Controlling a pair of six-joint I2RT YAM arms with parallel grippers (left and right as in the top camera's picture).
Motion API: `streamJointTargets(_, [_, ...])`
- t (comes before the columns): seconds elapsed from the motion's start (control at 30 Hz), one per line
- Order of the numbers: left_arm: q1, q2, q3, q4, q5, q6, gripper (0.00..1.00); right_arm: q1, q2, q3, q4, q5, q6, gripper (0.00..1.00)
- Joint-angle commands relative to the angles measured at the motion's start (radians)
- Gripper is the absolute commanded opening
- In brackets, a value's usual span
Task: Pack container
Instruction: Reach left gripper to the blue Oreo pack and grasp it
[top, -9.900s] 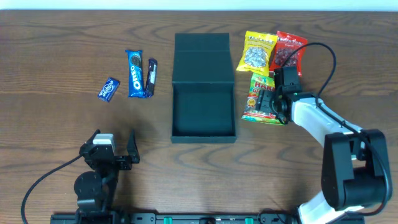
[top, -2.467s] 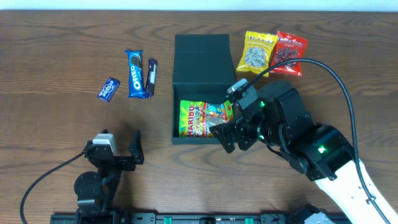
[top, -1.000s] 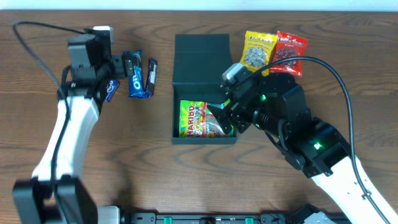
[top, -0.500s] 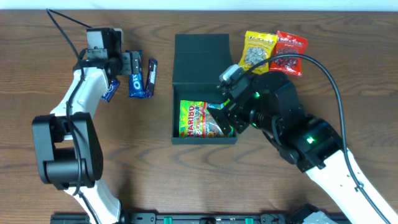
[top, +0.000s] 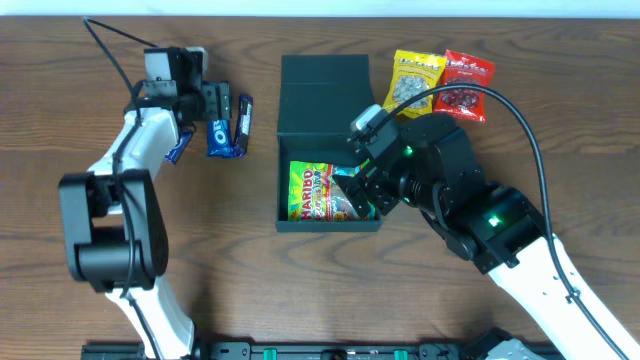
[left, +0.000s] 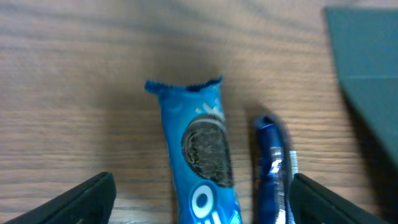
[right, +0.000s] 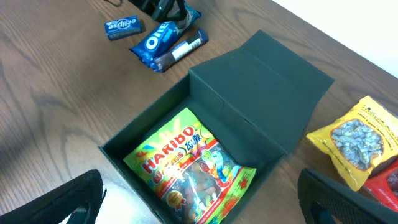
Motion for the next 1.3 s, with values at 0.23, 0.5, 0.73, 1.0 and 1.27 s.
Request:
streamJointTargets(0.23, [-0.005,0.086,0.024,0.050,-0.029,-0.011,0.75,-0.005,0.000,0.010,-0.026,0.006,-0.008,0.99])
streamJointTargets(0.5, [-0.057,0.106,0.024,0.063,-0.187,-0.013,0.66,-0.016,0.000,0.010,-0.026,0.024,-0.008,0.99])
streamJointTargets(0.73, [-0.076,0.107,0.024,0.060,-0.260,-0.013,0.49,-0.026,0.000,0.010,-0.030,0.024,-0.008,0.99])
streamJointTargets(1.0, [-0.077,0.120,0.024,0.046,-0.241,-0.018,0.42,-0.026,0.000,0.010,-0.029,0.025,-0.008,0.99])
streamJointTargets(1.27, [-0.077,0.104,0.026,-0.006,-0.250,-0.032,0.26,-0.026,-0.034,0.011,-0.025,0.139,-0.008,0.99])
